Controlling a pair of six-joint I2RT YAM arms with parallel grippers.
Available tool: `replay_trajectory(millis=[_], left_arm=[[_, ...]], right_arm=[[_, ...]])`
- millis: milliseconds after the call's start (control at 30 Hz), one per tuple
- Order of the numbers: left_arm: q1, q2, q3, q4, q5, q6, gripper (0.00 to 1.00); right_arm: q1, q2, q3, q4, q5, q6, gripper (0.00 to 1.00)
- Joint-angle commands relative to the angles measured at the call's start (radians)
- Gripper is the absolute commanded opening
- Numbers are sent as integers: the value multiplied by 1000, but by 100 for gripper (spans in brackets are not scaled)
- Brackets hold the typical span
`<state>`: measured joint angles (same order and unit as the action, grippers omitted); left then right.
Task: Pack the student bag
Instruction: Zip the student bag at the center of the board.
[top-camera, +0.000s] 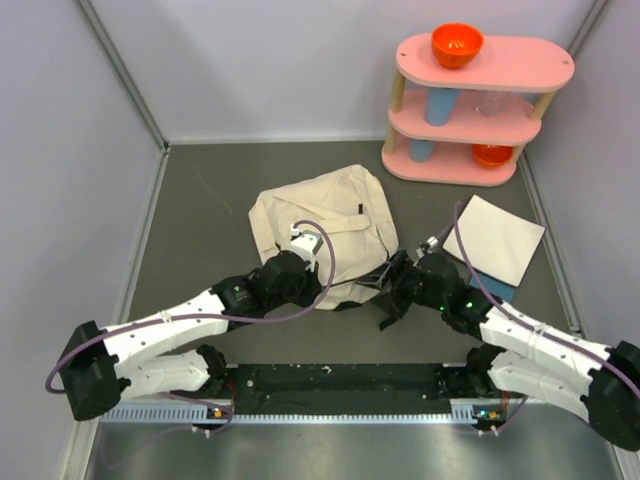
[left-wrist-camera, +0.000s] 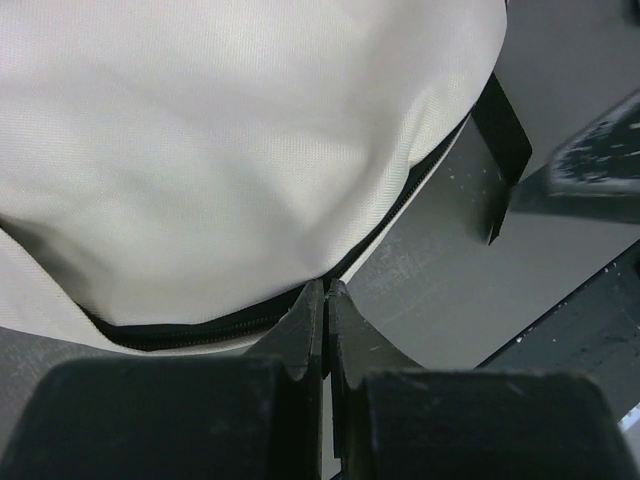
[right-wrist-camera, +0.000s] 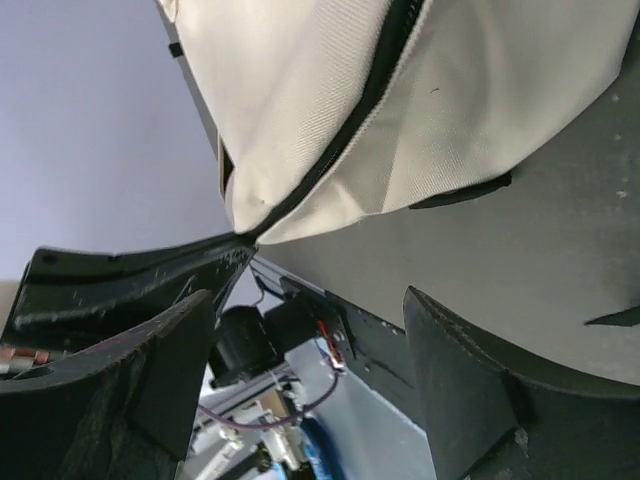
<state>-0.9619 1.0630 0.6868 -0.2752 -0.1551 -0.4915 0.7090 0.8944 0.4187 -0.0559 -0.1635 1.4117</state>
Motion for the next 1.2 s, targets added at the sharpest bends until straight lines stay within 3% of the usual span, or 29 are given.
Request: replay_trajectory(millis=[0, 200, 267, 300, 367, 400, 433, 633, 833, 1033, 1167], left_arm=[[0, -38, 8, 59, 29, 16, 0], [0, -55, -15, 59, 19, 25, 0], [0, -58, -20, 60, 9, 27, 0], [0, -57, -23, 60, 8, 25, 0], [0, -54, -23, 62, -1, 28, 0], [2, -51, -23, 62, -4, 28, 0], [0, -49, -24, 59, -9, 25, 0], [46, -64, -26, -1, -136, 34, 0], [333, -63, -81, -7, 3, 48, 0], [406, -28, -98, -70, -27, 30, 0], [501, 41, -121, 43, -34, 42, 0]], right_arm=[[90, 119, 20, 224, 153, 197, 75], [133, 382, 161, 376, 119, 211, 74], [133, 435, 155, 418, 127, 253, 67], [133, 445, 143, 508, 133, 259, 50], [135, 449, 117, 539, 154, 290, 30], [133, 443, 111, 545, 160, 285, 7], [135, 434, 106, 512, 160, 277, 0], [41, 311, 31, 317, 168, 158, 0], [-84, 180, -118, 289, 121, 122, 0], [-141, 158, -124, 281, 85, 64, 0], [-157, 175, -95, 286, 13, -3, 0]])
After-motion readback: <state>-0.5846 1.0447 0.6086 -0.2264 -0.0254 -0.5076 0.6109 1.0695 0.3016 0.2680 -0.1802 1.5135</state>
